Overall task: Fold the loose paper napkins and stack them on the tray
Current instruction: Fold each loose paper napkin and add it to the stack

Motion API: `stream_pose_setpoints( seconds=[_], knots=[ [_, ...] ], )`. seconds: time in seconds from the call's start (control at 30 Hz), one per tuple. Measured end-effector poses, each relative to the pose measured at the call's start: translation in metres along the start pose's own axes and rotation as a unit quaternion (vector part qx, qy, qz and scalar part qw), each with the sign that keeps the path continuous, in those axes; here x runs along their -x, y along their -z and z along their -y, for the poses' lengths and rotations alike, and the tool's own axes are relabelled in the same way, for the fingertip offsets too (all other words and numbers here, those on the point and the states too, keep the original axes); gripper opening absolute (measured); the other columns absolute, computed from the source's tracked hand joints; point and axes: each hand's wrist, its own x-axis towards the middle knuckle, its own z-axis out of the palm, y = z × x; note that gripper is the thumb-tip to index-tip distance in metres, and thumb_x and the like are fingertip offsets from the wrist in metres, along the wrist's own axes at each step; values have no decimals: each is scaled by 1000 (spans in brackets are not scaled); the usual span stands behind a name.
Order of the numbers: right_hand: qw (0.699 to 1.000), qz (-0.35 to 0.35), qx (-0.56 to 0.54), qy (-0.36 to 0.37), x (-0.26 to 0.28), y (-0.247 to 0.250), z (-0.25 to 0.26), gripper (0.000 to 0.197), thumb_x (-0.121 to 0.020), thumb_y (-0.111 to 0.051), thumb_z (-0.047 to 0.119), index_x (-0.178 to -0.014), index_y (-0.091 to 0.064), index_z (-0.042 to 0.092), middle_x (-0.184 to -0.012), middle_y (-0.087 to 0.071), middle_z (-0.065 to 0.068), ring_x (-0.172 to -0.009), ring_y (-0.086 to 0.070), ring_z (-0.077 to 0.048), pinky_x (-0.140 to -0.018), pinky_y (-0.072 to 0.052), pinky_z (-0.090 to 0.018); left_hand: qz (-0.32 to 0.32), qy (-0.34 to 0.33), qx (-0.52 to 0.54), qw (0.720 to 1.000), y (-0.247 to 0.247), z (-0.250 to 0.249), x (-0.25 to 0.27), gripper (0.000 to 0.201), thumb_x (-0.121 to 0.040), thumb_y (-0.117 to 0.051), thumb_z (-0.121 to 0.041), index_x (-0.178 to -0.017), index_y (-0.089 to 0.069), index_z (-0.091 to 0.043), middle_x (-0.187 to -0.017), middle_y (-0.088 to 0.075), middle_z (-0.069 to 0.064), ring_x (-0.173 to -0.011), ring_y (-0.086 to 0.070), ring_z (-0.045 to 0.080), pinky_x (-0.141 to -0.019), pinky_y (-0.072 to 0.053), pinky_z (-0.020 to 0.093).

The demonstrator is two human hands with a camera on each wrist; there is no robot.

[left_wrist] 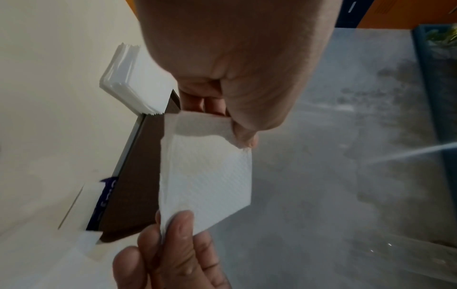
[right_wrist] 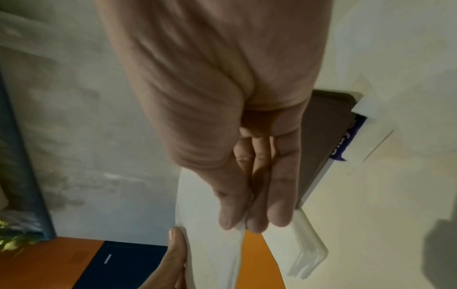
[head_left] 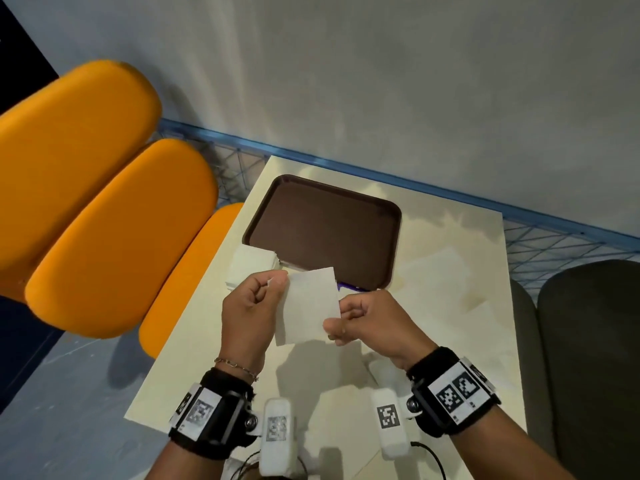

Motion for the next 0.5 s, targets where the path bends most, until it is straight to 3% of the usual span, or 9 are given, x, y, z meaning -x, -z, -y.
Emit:
stream_pose_setpoints(
  seconds=[0.07, 0.17, 0.23, 0.27, 0.3, 0.33, 0.43, 0.5],
  knots=[
    [1000, 10, 14, -17, -15, -14, 2, 39, -88, -84, 5, -56, -72, 24, -61, -66, -1, -78, -76, -22, -81, -66, -43, -4, 7, -1, 1000, 14, 3, -16, 10, -100, -70, -26, -95, -77, -21, -89, -75, -11, -73, -65, -4, -59, -50, 13],
    [998, 35, 27, -38, -43, -33, 7, 39, -87, -86, 7, -57, -71, 28, -56, -60, 8, -75, -73, -21, -86, -65, -47, -12, 22, -5, 1000, 39, 11, -40, 9, -98, -72, -25, -95, -79, -22, -92, -77, -9, -82, -70, 7, -65, -56, 23],
    [995, 60, 53, -56, -62, -43, 10, 17, -82, -92, 22, -76, -77, 29, -69, -71, 10, -76, -72, -14, -87, -62, -40, 8, 32, -38, 999, 57, 18, -58, 8, -97, -73, -28, -93, -80, -26, -94, -77, -10, -89, -71, 14, -74, -59, 35],
    [994, 62, 73, -57, -73, -47, 9, 20, -78, -94, 32, -92, -80, 30, -85, -77, 10, -83, -74, -11, -90, -60, -38, 33, 34, -67, 997, 65, 22, -66, 8, -96, -73, -29, -92, -80, -28, -94, -78, -11, -91, -71, 16, -78, -58, 39],
    [992, 53, 95, -60, -84, -51, 7, 37, -74, -95, 40, -106, -79, 30, -98, -79, 9, -91, -75, -9, -92, -60, -38, 66, 34, -98, 992, 73, 24, -73, 8, -96, -74, -29, -91, -80, -29, -93, -78, -12, -92, -71, 16, -80, -58, 40],
    [992, 40, 102, -65, -96, -55, 7, 44, -74, -95, 41, -113, -78, 29, -102, -79, 7, -94, -75, -10, -91, -62, -39, 101, 31, -133, 985, 80, 27, -79, 7, -95, -75, -30, -90, -80, -31, -92, -78, -11, -91, -71, 16, -81, -58, 41],
    [990, 35, 119, -72, -125, -70, 8, 24, -82, -92, 21, -103, -81, 17, -81, -78, -4, -75, -72, -16, -76, -64, -38, 155, 28, -188, 970, 94, 35, -95, 4, -93, -78, -35, -93, -80, -33, -81, -75, -10, -80, -67, 17, -76, -56, 41],
    [988, 27, 128, -76, -139, -76, 6, 17, -84, -90, 16, -99, -82, 13, -83, -80, -10, -74, -72, -17, -68, -60, -31, 152, 63, -156, 974, 100, 41, -102, 17, -89, -81, -39, -104, -78, -32, -70, -67, -15, -69, -61, 13, -66, -53, 35]
  ],
)
